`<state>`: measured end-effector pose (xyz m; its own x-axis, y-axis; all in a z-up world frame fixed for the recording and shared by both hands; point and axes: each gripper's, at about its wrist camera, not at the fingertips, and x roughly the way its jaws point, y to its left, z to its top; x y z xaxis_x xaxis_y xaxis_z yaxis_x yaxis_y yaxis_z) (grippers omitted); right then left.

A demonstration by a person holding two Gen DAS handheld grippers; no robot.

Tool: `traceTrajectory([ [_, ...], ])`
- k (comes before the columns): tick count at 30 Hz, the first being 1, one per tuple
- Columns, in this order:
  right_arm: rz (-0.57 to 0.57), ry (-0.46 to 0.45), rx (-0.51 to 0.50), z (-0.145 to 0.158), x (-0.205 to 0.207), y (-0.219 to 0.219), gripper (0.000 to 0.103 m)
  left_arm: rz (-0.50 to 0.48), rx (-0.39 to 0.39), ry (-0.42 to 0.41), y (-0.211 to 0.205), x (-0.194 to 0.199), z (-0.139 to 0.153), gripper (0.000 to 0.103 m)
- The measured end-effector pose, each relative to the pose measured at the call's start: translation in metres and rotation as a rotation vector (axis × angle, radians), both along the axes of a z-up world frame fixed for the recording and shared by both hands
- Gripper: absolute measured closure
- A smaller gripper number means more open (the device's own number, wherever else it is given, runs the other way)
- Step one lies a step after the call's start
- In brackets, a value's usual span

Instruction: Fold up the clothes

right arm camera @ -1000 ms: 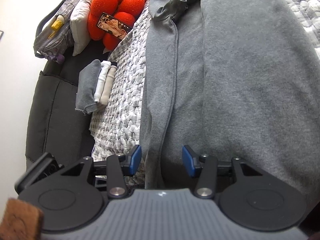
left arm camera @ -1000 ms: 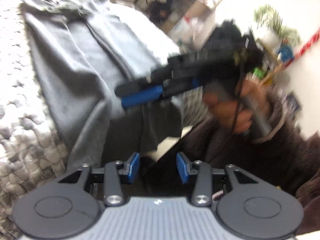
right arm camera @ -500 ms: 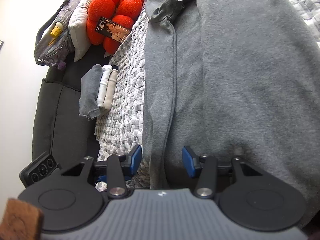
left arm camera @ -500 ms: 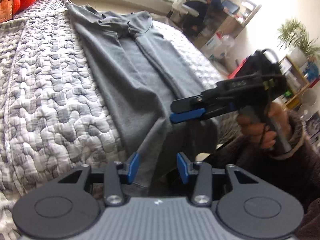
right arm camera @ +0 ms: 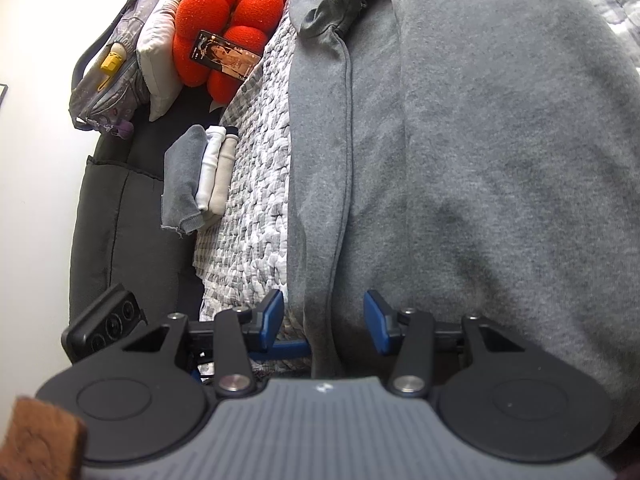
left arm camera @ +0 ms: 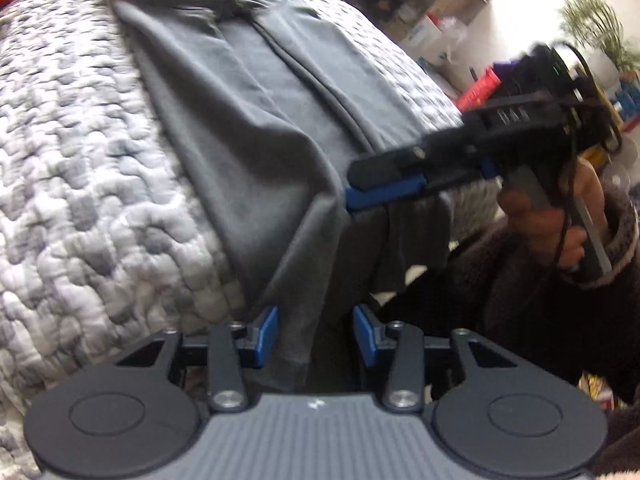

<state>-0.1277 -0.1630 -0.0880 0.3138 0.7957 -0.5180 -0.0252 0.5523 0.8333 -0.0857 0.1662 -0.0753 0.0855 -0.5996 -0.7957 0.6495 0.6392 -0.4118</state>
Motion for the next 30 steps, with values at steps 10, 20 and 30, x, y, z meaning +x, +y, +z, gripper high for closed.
traceTrajectory([
  [10, 0.003, 0.004, 0.005, -0.001, -0.001, 0.004, 0.054, -0.174, -0.020, -0.007, -0.021, -0.020, -0.004, 0.061],
  [20, 0.077, 0.017, -0.007, -0.007, -0.005, 0.021, 0.061, -0.089, -0.175, -0.039, 0.010, -0.017, 0.012, 0.059],
  [30, 0.206, 0.016, -0.096, -0.014, -0.004, 0.048, 0.099, -0.132, -0.136, -0.026, 0.010, -0.021, 0.015, 0.054],
])
